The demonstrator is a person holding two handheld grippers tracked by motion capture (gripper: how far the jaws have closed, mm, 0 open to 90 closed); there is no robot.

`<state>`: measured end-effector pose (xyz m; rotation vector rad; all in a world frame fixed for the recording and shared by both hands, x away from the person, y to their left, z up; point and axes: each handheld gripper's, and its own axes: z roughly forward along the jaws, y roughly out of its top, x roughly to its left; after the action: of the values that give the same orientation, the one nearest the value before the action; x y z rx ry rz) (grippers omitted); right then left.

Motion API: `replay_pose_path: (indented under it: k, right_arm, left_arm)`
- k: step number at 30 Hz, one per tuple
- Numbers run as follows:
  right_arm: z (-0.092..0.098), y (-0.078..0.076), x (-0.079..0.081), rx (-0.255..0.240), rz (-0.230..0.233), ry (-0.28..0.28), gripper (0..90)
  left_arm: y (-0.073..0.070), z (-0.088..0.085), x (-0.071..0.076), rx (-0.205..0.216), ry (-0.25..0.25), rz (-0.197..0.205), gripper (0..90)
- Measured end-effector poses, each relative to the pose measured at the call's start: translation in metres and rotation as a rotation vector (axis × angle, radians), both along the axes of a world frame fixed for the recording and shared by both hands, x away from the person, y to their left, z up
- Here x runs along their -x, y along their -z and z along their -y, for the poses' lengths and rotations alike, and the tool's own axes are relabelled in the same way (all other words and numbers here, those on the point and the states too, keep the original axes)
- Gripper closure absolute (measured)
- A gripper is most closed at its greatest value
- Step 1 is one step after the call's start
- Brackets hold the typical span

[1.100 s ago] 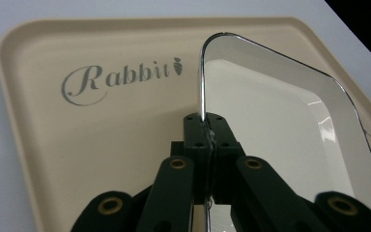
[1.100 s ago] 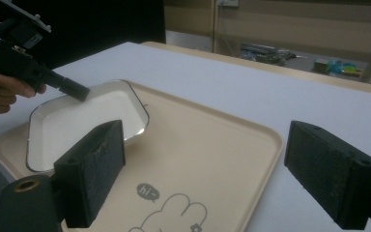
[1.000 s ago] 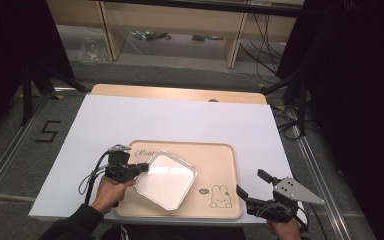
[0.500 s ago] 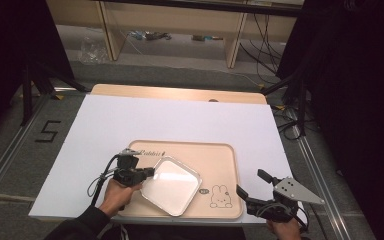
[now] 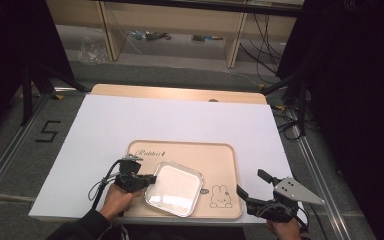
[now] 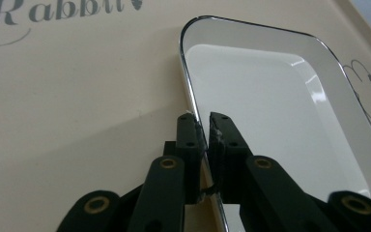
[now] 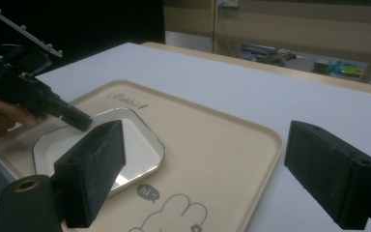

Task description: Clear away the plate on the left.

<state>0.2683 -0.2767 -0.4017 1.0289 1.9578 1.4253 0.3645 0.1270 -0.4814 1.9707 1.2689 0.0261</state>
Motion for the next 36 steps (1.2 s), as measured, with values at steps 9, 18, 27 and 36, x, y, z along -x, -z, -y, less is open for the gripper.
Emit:
replay_pose_path:
  k: [9,18,27,36]
  right_arm:
    - [0.001,0.000,-0.001,0.013,0.015,0.005,15.2]
    - [0.001,0.000,0.000,0.013,0.014,0.005,15.2]
    - [0.001,0.000,0.000,0.014,0.014,0.005,15.2]
    - [0.001,0.000,-0.001,0.013,0.013,0.006,15.2]
  left_arm:
    - [-0.001,-0.030,-0.027,-0.345,0.323,0.361,80.4]
    - [-0.001,-0.026,-0.017,-0.287,0.360,0.339,77.5]
    - [-0.001,-0.021,-0.009,-0.270,0.373,0.329,75.7]
    - [0.000,-0.020,-0.007,-0.258,0.377,0.329,74.9]
